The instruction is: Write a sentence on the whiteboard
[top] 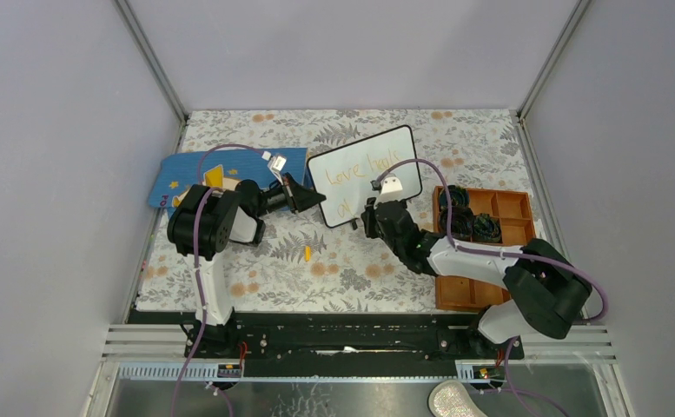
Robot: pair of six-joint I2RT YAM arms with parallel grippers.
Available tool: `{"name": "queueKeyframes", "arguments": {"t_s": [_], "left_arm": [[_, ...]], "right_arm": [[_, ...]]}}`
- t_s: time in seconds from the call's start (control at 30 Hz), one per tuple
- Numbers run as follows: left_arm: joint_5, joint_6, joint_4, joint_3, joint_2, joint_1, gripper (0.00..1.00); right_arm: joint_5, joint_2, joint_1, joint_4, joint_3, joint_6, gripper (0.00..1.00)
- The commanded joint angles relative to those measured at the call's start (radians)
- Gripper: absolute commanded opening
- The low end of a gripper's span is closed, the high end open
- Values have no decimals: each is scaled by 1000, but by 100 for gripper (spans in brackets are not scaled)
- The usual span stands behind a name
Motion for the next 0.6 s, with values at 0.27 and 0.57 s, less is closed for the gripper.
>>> {"name": "queueKeyframes", "arguments": {"t_s": [0.27, 0.57], "left_arm": [[18, 0, -73, -10, -9, -16, 0], [20, -1, -70, -10, -6, -16, 0]], "right_arm": [[45, -122, -26, 27, 62, -23, 0], [0, -65, -47, 56, 113, -19, 0]]}}
